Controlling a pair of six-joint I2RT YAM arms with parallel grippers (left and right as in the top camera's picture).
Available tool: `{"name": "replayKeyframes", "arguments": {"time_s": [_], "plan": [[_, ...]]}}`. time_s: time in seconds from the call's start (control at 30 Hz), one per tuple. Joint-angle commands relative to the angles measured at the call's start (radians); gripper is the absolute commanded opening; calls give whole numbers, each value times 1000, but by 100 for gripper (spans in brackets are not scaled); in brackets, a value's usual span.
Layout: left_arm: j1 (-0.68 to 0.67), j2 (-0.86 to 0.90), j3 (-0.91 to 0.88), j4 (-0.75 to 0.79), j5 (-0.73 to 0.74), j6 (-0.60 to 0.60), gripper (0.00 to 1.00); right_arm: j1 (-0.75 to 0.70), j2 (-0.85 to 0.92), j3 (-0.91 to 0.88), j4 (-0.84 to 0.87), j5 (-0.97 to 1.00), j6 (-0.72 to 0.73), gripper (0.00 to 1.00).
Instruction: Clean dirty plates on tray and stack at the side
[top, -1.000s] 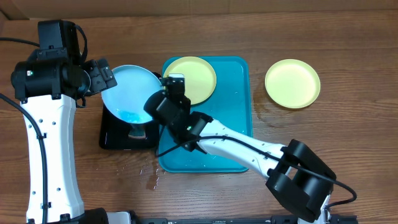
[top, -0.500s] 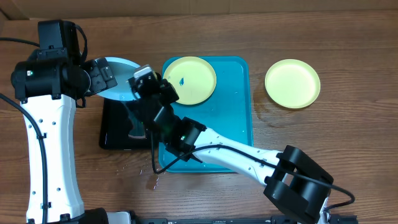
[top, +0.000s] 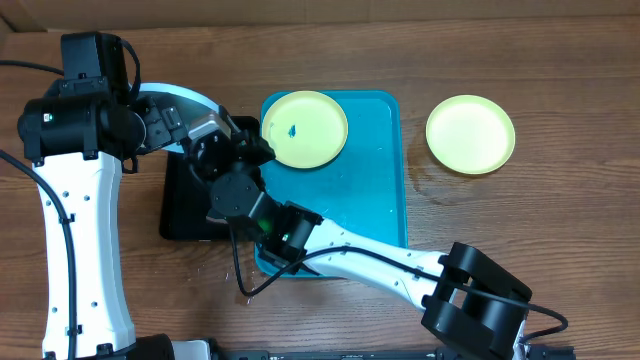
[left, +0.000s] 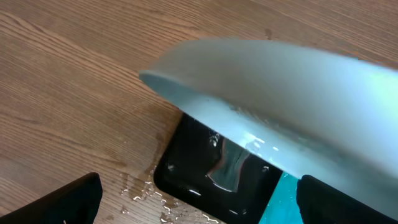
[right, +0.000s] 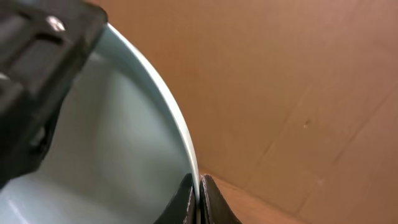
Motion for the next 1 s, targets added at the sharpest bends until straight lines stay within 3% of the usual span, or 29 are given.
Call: {"name": "replayKeyframes", "arguments": {"time_s": [0.0,0.3,0.97], "plan": [[-1,1,16,0,2,-10,100,12,-2,26,40,38,-105,4],[-1,1,16,1,2,-10,100,21,-2,26,72,146,-148,4],[-1,1,16,0,2,-10,100,21,-2,26,74,164,-148,4]]}}
